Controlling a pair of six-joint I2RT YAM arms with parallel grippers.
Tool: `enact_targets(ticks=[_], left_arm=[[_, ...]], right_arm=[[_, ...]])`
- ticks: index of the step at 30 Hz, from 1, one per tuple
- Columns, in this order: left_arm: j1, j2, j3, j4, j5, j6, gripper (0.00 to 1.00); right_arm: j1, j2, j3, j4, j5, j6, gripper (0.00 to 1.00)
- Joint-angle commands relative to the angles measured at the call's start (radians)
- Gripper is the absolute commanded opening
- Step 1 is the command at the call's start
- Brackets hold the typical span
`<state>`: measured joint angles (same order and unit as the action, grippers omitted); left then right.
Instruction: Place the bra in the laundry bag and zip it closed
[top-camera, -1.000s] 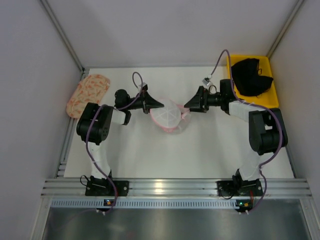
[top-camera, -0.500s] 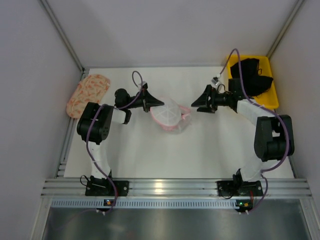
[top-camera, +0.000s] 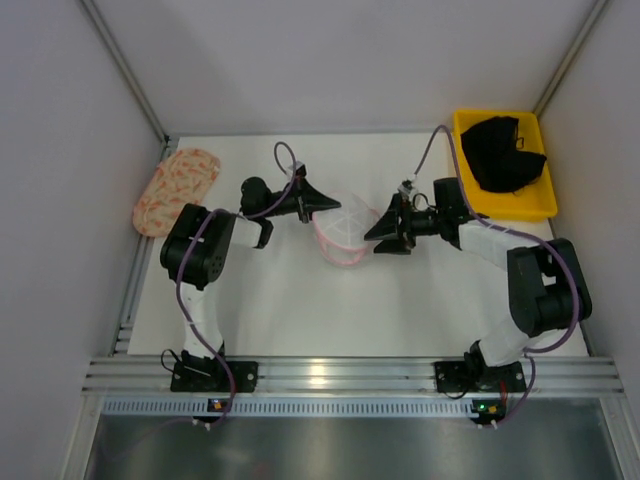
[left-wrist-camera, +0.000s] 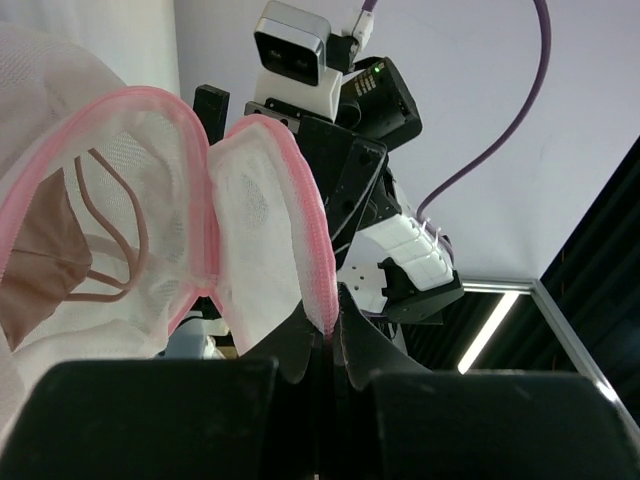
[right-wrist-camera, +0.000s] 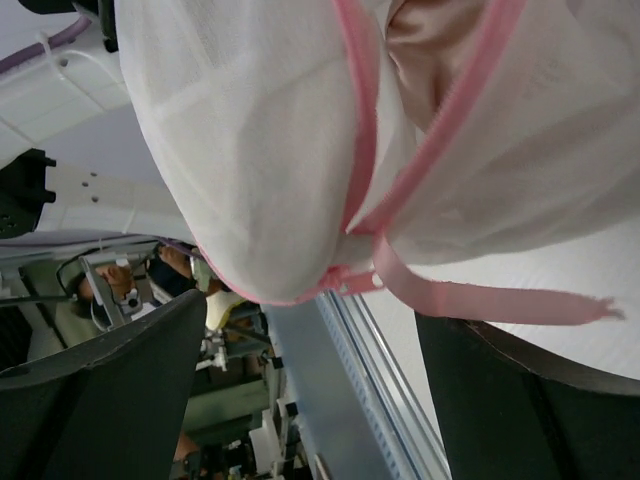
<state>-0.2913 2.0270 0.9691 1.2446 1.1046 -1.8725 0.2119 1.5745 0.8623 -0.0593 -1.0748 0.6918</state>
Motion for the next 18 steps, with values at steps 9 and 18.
enact_targets(ticks=[9,18], left_arm=[[-0.014,0.018,0.000,0.303,-0.029,-0.057,0.00],[-0.016,0.041,-0.010,0.305,-0.020,-0.079,0.00]], right_arm=[[0.026,0.105,-0.020,0.461,-0.011,0.106,0.87],[0.032,0.156,-0.043,0.673,-0.023,0.181,0.73]])
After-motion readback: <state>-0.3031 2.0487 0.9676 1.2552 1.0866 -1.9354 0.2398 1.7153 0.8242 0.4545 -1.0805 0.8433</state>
